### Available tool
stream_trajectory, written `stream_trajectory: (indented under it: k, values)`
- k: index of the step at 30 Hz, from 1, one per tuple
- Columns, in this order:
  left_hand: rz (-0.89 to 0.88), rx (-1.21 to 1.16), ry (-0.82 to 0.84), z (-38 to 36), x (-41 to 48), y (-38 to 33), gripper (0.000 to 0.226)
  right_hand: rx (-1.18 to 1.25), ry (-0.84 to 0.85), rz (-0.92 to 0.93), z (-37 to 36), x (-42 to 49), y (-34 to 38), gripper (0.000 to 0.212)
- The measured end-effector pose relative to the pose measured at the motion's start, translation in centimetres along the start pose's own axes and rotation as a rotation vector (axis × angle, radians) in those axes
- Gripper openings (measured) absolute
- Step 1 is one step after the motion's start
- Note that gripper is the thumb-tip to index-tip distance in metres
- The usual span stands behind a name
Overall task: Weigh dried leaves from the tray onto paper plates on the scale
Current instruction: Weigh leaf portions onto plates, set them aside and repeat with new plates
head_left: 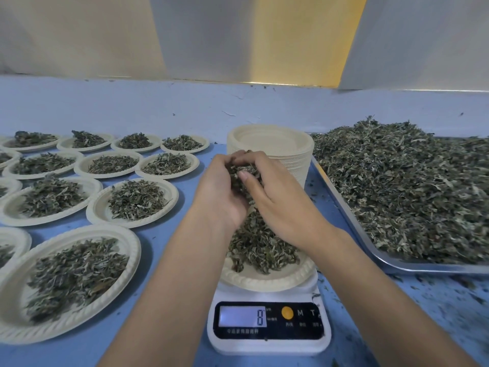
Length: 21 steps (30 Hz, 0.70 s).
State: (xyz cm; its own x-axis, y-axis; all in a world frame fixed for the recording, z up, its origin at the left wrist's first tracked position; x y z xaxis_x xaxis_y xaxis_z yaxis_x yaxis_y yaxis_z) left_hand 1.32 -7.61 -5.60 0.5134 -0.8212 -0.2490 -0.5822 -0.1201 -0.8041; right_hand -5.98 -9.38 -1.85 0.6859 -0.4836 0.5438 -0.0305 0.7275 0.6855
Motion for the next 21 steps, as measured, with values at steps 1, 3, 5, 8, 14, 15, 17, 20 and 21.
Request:
stream_trajectory:
  k: [1, 3, 5, 8, 14, 15, 17, 20, 21]
  values:
    - [-0.001, -0.021, 0.011, -0.2, -0.1, 0.0, 0.022, -0.024, 0.001, 0.011, 0.0, 0.0, 0.1, 0.027]
    - [0.002, -0.07, 0.028, -0.4, -0.3, 0.0, 0.024, -0.075, 0.007, 0.017, -0.1, 0.0, 0.0, 0.03]
    - [0.007, -0.1, 0.035, -0.6, -0.6, 0.0, 0.027, -0.098, 0.013, 0.006, -0.2, 0.0, -0.2, 0.032]
    - [0.021, -0.115, 0.031, -0.6, -0.8, 0.1, 0.032, -0.135, 0.022, 0.036, -0.5, 0.0, -0.1, 0.032]
    - [0.115, -0.093, 0.065, -1.1, -1.0, 1.5, 0.029, -0.012, 0.025, -0.054, -0.8, -0.1, -1.2, 0.029]
    - [0.12, -0.079, 0.051, -1.0, -0.9, 1.7, 0.027, 0.034, 0.008, -0.063, -0.7, -0.2, -1.2, 0.031]
    - [0.136, -0.061, 0.022, -0.9, -0.9, 1.9, 0.026, 0.138, -0.033, -0.079, -0.6, -0.2, -1.3, 0.035]
    - [0.158, -0.096, 0.022, -1.2, -1.2, 1.9, 0.024, 0.3, -0.093, -0.072, -0.2, -0.1, -1.3, 0.036]
    - [0.157, -0.108, 0.03, -1.4, -1.4, 1.8, 0.024, 0.34, -0.113, -0.058, -0.1, -0.1, -1.2, 0.033]
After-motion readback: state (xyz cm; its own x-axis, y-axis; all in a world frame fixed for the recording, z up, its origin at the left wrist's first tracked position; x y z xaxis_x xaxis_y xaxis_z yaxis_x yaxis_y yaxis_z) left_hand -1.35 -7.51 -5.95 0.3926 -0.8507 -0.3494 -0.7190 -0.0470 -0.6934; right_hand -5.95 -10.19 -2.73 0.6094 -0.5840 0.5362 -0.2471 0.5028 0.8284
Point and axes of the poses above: each hand's wrist, its own x-axis towards the middle knuckle, its own z-axis out of the back of the hand, y = z × x, the point moved 8 cm from there along x, towards the middle knuckle, and after that the axes turned 13 degrees about x, right-handed, at the moved point
